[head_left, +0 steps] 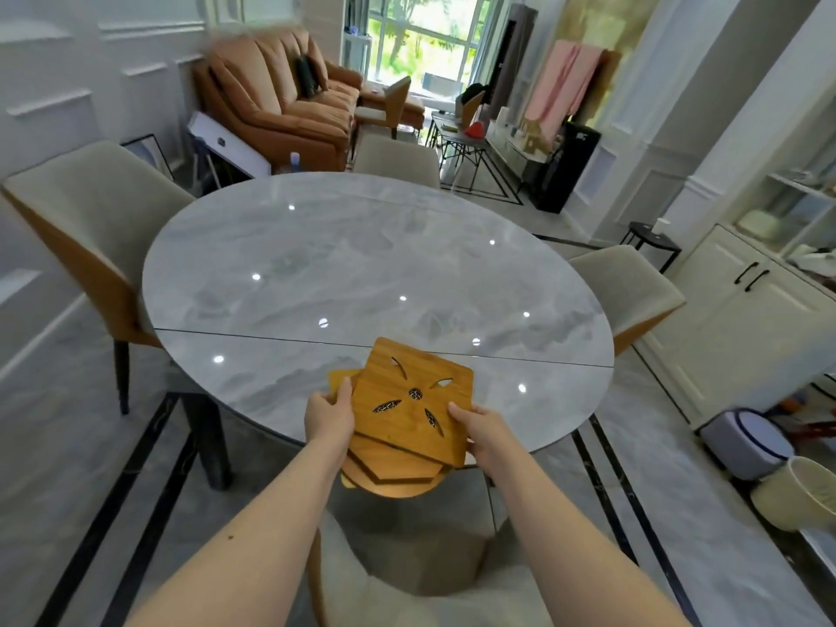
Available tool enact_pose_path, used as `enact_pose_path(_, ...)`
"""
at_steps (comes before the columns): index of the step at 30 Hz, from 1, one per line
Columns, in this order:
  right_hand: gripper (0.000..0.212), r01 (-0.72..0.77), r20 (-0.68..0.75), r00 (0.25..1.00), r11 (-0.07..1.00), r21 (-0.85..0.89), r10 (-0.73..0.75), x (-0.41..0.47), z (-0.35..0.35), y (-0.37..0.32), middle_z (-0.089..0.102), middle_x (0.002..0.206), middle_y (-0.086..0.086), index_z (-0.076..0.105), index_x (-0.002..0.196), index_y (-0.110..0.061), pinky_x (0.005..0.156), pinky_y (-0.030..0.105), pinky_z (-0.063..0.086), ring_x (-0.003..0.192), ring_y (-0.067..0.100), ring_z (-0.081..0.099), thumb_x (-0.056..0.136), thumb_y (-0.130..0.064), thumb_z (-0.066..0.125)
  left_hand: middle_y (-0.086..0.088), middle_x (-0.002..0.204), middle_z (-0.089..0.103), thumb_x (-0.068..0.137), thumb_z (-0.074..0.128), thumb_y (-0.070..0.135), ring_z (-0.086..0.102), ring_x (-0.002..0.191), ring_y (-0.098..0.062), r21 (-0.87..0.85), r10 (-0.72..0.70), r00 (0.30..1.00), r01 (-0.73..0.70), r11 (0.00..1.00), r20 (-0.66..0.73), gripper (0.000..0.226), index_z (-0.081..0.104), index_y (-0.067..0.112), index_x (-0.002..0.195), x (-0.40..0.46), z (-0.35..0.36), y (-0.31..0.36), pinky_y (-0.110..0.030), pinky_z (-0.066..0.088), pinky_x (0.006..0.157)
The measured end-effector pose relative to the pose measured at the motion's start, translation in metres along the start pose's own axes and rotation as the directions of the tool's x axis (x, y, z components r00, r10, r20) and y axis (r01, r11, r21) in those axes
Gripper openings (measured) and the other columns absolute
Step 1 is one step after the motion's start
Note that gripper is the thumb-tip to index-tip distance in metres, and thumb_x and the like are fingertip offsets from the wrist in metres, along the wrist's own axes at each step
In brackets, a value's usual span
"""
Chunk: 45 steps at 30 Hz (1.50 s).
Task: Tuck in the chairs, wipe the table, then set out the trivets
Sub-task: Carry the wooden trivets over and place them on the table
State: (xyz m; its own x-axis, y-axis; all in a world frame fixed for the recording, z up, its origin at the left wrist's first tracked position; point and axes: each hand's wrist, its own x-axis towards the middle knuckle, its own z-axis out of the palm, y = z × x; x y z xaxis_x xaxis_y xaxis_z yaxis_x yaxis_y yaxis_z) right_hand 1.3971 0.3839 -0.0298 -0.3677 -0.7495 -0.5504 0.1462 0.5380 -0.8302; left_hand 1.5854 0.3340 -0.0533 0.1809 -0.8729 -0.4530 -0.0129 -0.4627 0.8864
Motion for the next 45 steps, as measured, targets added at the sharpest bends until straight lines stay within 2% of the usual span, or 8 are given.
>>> enact_pose_path(4,0.040,-0.072,-0.016,0.997,0.997,0.033,0.072,0.043,-0.007,-0.006,0.055,0.128,0.010,0.050,0.130,-0.010,0.099,0.044,0.042,0.121,0.031,0.051,0.093,-0.022,0.060,-0.007,0.098,0.051,0.097,0.041,0.043,0.051,0.085,-0.021,-0.021,-0.019,0.992,0.016,1.000,-0.121,0.034,0.044,0.010,0.105,0.017,0.015,0.001,-0.036,0.042,0.074)
enact_pose_path(9,0.033,-0.159,-0.010,0.987,0.984,0.085,0.161,0.093,-0.022,-0.019,0.061,0.120,0.014,0.052,0.126,-0.009,0.084,0.045,0.049,0.108,0.032,0.059,0.096,-0.020,0.055,-0.011,0.103,0.053,0.097,0.040,0.045,0.051,0.090,-0.026,-0.013,-0.056,0.945,0.055,0.998,-0.322,0.035,0.043,0.010,0.101,0.046,0.029,0.001,-0.038,0.043,0.078)
enact_pose_path(18,0.035,-0.157,-0.094,0.982,0.985,0.065,0.163,0.151,-0.047,-0.018,0.058,0.126,0.016,0.050,0.130,-0.006,0.096,0.049,0.046,0.115,0.035,0.055,0.098,-0.020,0.051,-0.021,0.119,0.056,0.097,0.041,0.041,0.055,0.107,-0.036,-0.096,-0.079,0.811,0.029,0.995,-0.580,0.044,0.046,0.002,0.115,0.073,0.034,-0.002,-0.041,0.043,0.087)
enact_pose_path(24,0.031,-0.114,-0.230,0.966,0.993,0.023,0.116,0.166,-0.055,-0.005,0.058,0.109,0.015,0.053,0.127,0.000,0.083,0.040,0.046,0.094,0.027,0.053,0.100,-0.014,0.047,-0.020,0.125,0.054,0.097,0.041,0.042,0.054,0.111,-0.036,-0.162,-0.137,0.804,0.051,0.986,-0.578,0.046,0.044,0.003,0.121,0.086,0.031,0.001,-0.041,0.044,0.089)
enact_pose_path(29,0.029,-0.140,-0.199,0.969,0.989,0.041,0.146,0.165,-0.035,0.004,0.059,0.123,0.019,0.053,0.127,-0.004,0.084,0.044,0.047,0.107,0.035,0.057,0.100,-0.014,0.046,-0.019,0.123,0.054,0.098,0.040,0.040,0.054,0.110,-0.034,-0.119,-0.115,0.832,0.059,0.991,-0.543,0.044,0.044,0.002,0.120,0.091,0.034,0.004,-0.038,0.042,0.084)
enact_pose_path(35,0.024,-0.140,-0.113,0.983,0.990,0.029,0.142,0.172,-0.004,0.011,0.060,0.103,0.009,0.057,0.121,-0.010,0.083,0.043,0.049,0.095,0.028,0.057,0.100,-0.016,0.047,-0.019,0.121,0.055,0.097,0.041,0.042,0.055,0.107,-0.033,-0.119,-0.126,0.844,0.074,0.990,-0.521,0.038,0.045,0.006,0.110,0.101,0.031,0.005,-0.038,0.042,0.085)
enact_pose_path(41,0.011,-0.121,-0.116,0.986,0.992,-0.022,0.118,0.185,0.010,0.018,0.063,0.102,0.009,0.060,0.091,-0.019,0.094,0.049,0.050,0.100,0.030,0.060,0.098,-0.019,0.052,-0.018,0.116,0.057,0.097,0.041,0.044,0.056,0.104,-0.033,-0.125,-0.137,0.831,0.082,0.989,-0.539,0.040,0.045,0.006,0.109,0.117,0.017,-0.003,-0.037,0.042,0.078)
enact_pose_path(45,0.015,-0.079,-0.188,0.981,0.985,-0.152,0.050,0.195,0.011,0.020,0.064,0.104,0.010,0.062,0.101,-0.012,0.088,0.038,0.050,0.097,0.028,0.060,0.096,-0.024,0.055,-0.019,0.117,0.057,0.097,0.041,0.043,0.056,0.103,-0.033,-0.133,-0.150,0.823,0.091,0.987,-0.548,0.048,0.046,0.000,0.118,0.121,0.013,-0.006,-0.036,0.040,0.076)
